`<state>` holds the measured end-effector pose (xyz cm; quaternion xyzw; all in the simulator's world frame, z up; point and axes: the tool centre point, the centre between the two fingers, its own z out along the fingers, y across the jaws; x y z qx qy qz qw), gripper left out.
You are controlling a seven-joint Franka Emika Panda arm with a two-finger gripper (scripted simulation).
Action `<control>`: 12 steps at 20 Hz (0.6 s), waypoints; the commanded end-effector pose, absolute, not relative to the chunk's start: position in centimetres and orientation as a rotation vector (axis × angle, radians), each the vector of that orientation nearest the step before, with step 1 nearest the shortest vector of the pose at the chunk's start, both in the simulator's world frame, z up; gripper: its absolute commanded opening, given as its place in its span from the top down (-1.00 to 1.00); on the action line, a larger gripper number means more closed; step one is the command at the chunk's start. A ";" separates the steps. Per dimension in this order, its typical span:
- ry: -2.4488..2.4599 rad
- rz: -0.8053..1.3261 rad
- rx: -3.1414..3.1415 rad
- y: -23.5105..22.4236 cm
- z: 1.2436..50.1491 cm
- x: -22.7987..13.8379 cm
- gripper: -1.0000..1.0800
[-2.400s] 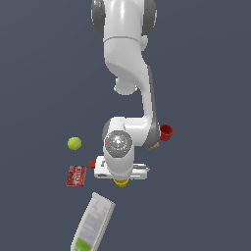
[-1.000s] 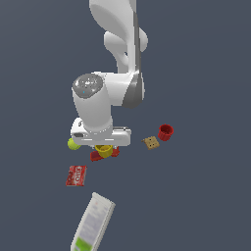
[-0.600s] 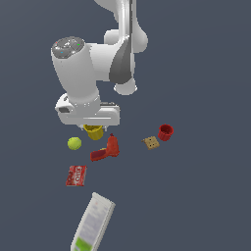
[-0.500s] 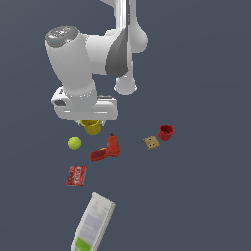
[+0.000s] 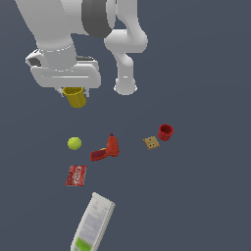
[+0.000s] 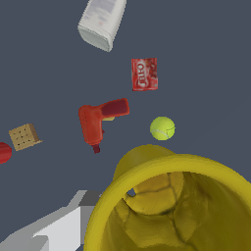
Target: Pick up a designated object from a clutter of objects.
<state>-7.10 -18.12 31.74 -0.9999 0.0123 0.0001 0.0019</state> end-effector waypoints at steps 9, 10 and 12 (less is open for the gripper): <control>0.038 0.000 -3.139 -22.4 38.9 -12.1 1.00; 0.038 0.000 -3.139 -22.7 39.3 -12.4 1.00; 0.038 0.000 -3.139 -23.1 40.0 -12.8 1.00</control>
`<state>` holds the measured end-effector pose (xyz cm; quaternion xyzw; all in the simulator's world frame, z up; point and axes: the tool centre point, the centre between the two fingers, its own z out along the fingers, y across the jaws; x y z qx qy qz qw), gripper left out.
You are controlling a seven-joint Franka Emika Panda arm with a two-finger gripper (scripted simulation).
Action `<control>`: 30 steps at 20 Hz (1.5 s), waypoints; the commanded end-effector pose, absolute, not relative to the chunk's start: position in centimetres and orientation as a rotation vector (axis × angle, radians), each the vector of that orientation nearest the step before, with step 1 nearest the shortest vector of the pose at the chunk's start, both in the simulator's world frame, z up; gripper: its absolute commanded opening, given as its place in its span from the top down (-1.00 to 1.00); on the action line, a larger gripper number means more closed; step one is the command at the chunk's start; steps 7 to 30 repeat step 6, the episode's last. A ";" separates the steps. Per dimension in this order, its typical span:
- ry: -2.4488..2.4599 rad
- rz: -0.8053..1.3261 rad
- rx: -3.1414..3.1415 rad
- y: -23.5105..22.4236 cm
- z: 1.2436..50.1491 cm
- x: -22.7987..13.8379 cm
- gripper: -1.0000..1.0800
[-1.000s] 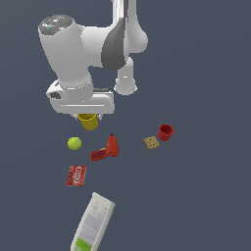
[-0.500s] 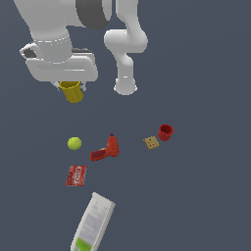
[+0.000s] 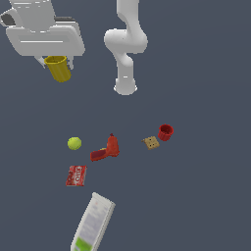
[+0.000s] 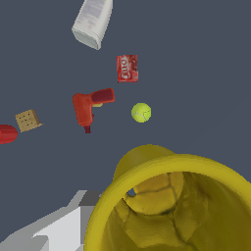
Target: Pick up a designated object from a clutter of objects.
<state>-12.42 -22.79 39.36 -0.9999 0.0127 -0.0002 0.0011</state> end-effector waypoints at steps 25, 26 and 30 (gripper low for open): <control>0.038 0.000 -3.140 -23.7 40.9 -13.4 1.00; 0.038 0.000 -3.140 -23.7 40.9 -13.4 1.00; 0.038 0.000 -3.140 -23.7 40.9 -13.4 1.00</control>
